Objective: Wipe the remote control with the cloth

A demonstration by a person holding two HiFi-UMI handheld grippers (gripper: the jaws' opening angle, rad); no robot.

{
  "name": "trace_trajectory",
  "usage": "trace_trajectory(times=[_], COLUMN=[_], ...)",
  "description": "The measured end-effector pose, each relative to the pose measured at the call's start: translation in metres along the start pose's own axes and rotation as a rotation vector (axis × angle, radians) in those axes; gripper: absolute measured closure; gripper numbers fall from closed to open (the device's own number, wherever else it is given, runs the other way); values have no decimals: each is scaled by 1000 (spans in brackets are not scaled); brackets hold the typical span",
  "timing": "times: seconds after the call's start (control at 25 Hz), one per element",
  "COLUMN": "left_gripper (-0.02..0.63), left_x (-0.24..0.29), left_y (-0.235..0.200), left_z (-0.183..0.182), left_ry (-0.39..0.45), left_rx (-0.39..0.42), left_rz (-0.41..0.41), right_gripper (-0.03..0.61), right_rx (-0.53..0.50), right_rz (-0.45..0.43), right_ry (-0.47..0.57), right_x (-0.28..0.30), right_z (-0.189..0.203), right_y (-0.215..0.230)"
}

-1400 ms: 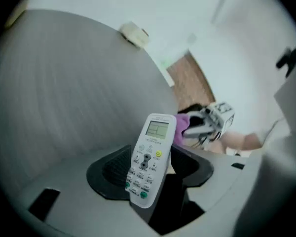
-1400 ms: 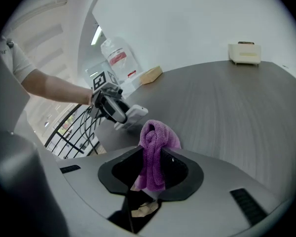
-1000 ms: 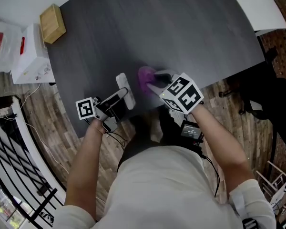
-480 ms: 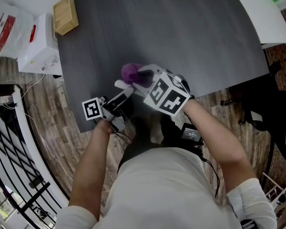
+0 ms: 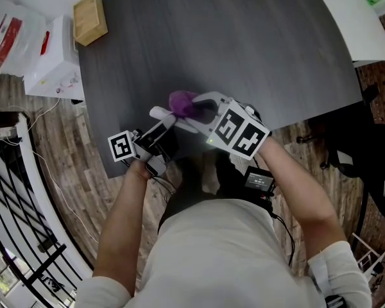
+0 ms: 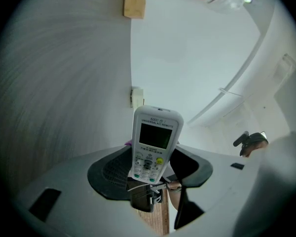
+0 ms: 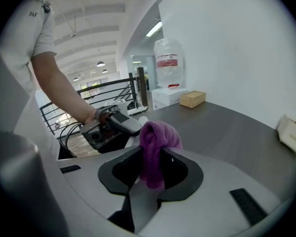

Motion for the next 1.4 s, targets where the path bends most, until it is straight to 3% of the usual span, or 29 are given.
trace_trajectory(times=[0.28, 0.44, 0.68, 0.84, 0.96, 1.08, 1.24, 1.4], left_gripper=[373, 382, 399, 399, 398, 397, 397, 397], left_x=[0, -4, -1, -5, -12, -18, -22, -19], left_y=[-4, -6, -6, -15, -35, -55, -66, -66], left_z=[-3, -16, -19, -22, -26, -25, -21, -14], left_ry=[20, 42, 42, 68, 74, 69, 70, 55], left_rx=[-6, 3, 21, 13, 44, 69, 73, 78], left_rz=[-15, -25, -28, -77, -201, -322, -376, -374], right_gripper=[472, 472, 472, 472, 472, 471, 472, 472], right_rx=[-189, -277, -242, -186, -123, -11, 192, 291], right_rz=[-41, -149, -241, -309, -240, -88, 60, 61], right_ry=[-87, -172, -196, -182, -164, -155, -138, -148], right_x=[-17, -27, -30, -36, -33, -21, 11, 30], right_z=[6, 21, 39, 38, 39, 49, 67, 81], right_y=[-11, -35, -66, -80, -64, -31, -1, -7])
Point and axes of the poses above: the fingertips, and each gripper's own axes: x forward along the fingers, y to its right, z out of its underside, the point moved 2 cm from there along -x, backward along the fingers, and after that the axes turned 13 degrees about y, right-handed, at the moved point
